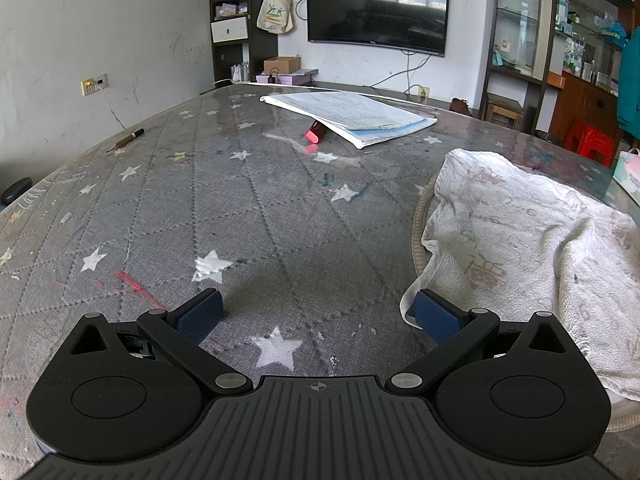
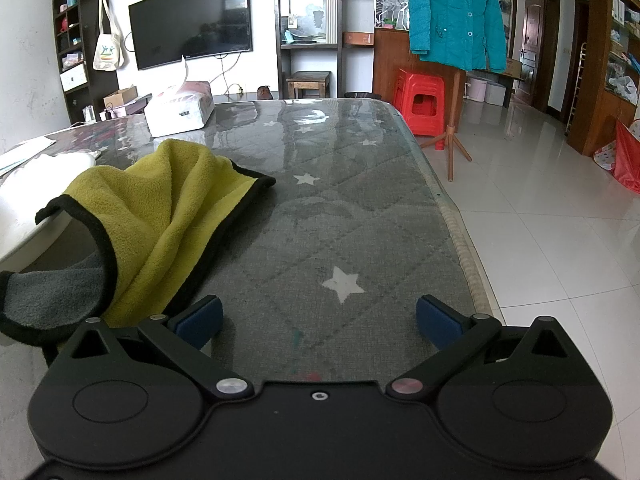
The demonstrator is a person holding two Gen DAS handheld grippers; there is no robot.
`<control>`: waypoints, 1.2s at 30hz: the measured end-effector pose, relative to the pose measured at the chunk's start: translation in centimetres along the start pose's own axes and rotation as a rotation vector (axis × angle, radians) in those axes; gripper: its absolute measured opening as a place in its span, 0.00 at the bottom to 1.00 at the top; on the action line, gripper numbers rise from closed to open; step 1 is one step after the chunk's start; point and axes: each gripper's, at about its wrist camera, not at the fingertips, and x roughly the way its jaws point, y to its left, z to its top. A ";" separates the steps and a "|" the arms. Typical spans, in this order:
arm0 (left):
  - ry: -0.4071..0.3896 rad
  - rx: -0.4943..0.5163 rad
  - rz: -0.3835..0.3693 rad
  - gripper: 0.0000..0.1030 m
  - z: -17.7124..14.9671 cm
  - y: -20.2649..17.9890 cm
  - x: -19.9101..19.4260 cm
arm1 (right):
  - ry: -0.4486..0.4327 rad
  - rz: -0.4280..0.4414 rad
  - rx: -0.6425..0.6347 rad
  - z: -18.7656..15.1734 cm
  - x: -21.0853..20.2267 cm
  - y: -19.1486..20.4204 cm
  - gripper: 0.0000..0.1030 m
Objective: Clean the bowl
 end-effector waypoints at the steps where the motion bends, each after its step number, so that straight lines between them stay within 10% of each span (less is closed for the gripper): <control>1: 0.000 0.000 0.000 1.00 0.0 0.0 0.0 | 0.000 0.000 0.000 0.0 0.0 0.0 1.00; 36: 0.006 0.101 0.119 1.00 -1.1 -3.0 -7.3 | 0.000 0.000 0.000 0.0 0.0 0.0 1.00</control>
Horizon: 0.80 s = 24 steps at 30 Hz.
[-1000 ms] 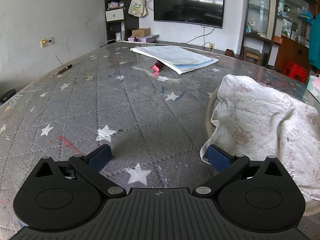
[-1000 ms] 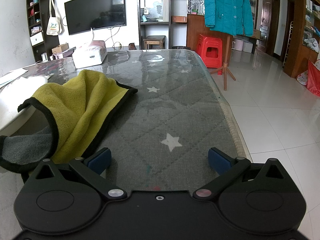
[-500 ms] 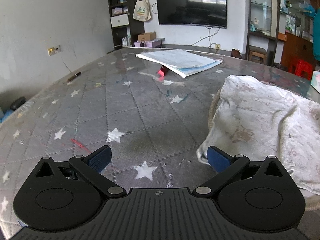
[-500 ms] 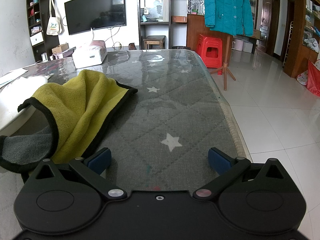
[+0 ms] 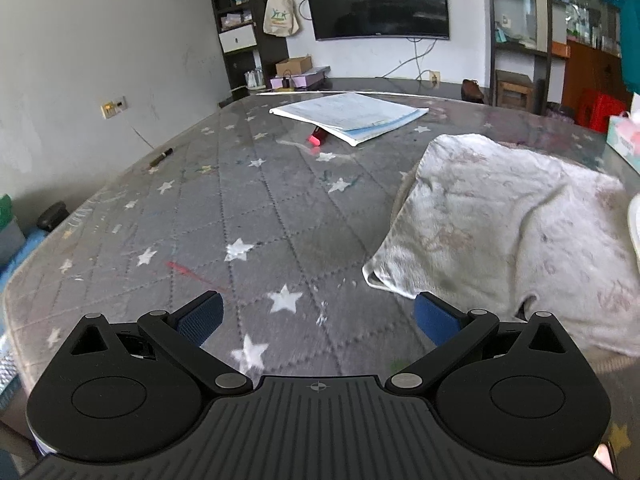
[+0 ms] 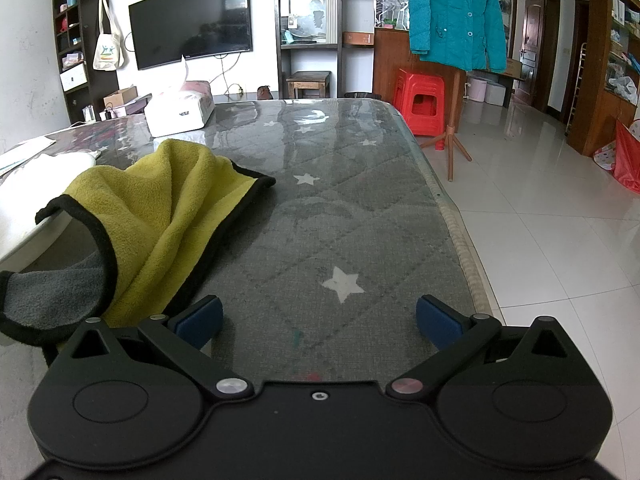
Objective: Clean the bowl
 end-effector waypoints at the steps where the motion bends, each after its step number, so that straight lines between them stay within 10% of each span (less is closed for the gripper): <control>1: -0.002 0.000 -0.003 1.00 -0.1 0.0 -0.3 | 0.000 0.000 0.000 0.0 0.0 0.0 1.00; 24: -0.041 0.099 -0.002 1.00 -1.7 -3.9 -8.7 | 0.000 0.000 0.000 0.0 0.0 0.0 1.00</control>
